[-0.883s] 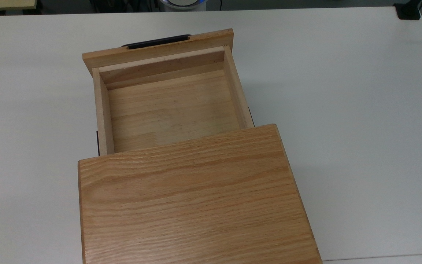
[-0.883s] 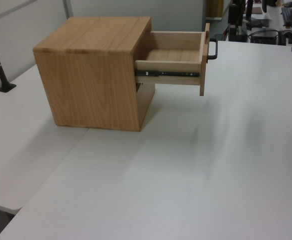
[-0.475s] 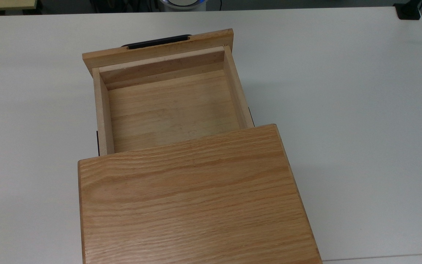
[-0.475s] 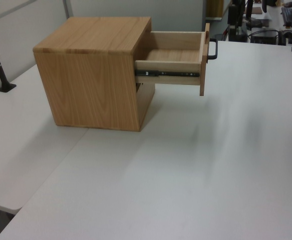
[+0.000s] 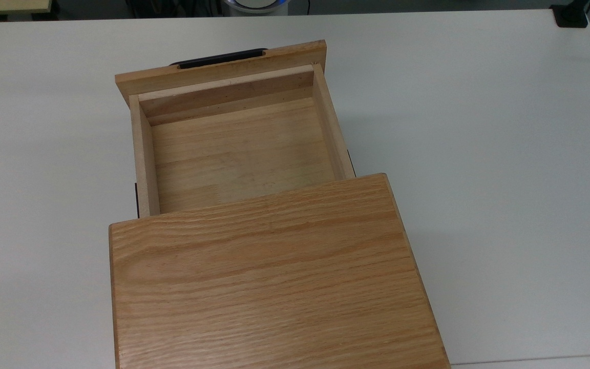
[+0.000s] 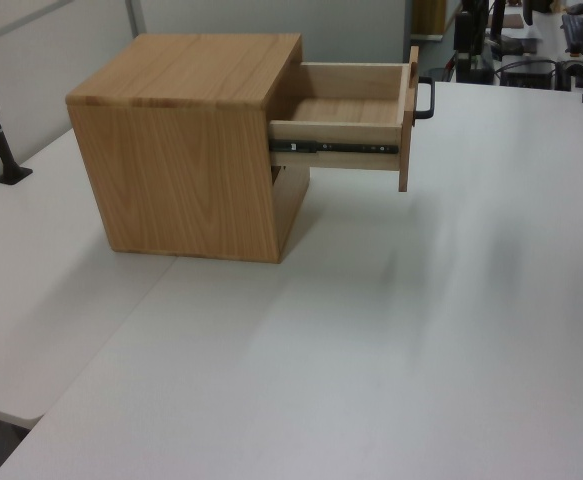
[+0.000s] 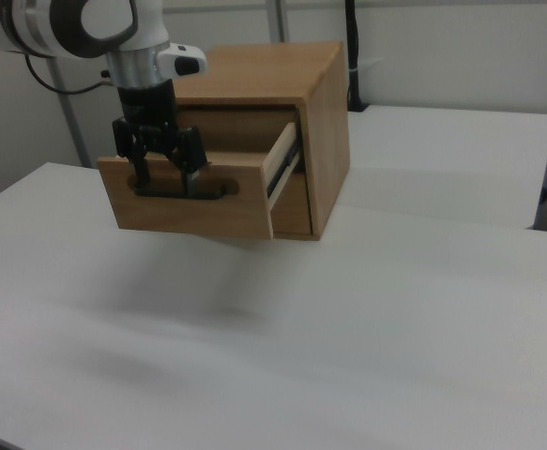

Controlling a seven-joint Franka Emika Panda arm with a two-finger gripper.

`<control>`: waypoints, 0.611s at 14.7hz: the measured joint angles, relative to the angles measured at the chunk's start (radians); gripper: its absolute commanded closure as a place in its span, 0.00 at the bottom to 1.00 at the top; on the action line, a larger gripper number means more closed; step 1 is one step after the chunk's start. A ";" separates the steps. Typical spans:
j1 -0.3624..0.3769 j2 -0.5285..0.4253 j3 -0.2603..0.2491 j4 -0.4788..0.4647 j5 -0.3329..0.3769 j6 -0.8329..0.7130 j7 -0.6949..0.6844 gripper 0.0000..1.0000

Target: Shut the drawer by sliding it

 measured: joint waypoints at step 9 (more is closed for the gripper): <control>0.000 0.009 0.000 0.000 0.000 0.000 -0.066 1.00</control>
